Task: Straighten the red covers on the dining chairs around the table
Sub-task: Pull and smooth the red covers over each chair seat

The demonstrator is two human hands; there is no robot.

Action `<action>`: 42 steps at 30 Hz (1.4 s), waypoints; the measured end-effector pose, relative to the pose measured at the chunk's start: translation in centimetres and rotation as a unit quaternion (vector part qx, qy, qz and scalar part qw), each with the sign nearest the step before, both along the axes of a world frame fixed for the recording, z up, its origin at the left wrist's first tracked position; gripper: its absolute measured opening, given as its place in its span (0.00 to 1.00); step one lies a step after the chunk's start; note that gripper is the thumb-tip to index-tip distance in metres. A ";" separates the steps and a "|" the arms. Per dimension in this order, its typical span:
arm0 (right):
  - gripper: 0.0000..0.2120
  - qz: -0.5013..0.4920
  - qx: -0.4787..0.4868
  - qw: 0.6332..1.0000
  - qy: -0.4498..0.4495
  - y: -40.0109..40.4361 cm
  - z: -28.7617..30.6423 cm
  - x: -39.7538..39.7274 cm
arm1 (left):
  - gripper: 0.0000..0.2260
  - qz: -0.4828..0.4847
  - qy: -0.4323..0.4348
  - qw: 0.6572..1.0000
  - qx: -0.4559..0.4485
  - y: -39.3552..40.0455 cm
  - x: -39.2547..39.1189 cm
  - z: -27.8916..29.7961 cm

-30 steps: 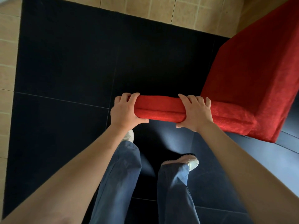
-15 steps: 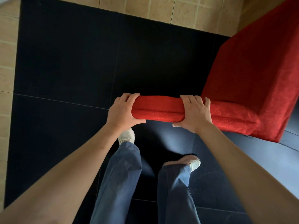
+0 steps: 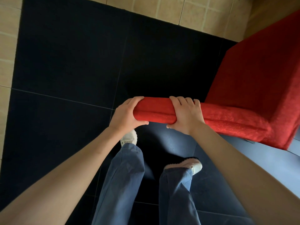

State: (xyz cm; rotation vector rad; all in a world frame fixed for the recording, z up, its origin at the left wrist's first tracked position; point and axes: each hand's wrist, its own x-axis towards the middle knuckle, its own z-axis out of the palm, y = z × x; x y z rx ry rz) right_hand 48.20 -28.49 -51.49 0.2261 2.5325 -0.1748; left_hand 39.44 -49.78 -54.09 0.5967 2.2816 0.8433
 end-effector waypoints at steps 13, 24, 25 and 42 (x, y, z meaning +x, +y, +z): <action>0.35 -0.037 -0.005 0.996 0.083 0.3 0.5 1.2 | 0.37 0.005 0.003 0.999 0.050 0.3 0.4 0.6; 0.29 -0.074 -0.027 0.993 0.090 0.7 3.4 0.3 | 0.34 0.027 -0.006 0.997 0.072 0.6 -1.2 4.1; 0.29 -0.075 -0.029 0.993 0.091 0.8 3.6 0.2 | 0.34 0.040 -0.015 0.996 0.077 0.4 -1.2 4.3; 0.28 -0.168 -0.059 0.976 0.126 0.5 8.9 -0.6 | 0.31 0.058 -0.051 0.990 0.115 0.9 -2.9 9.5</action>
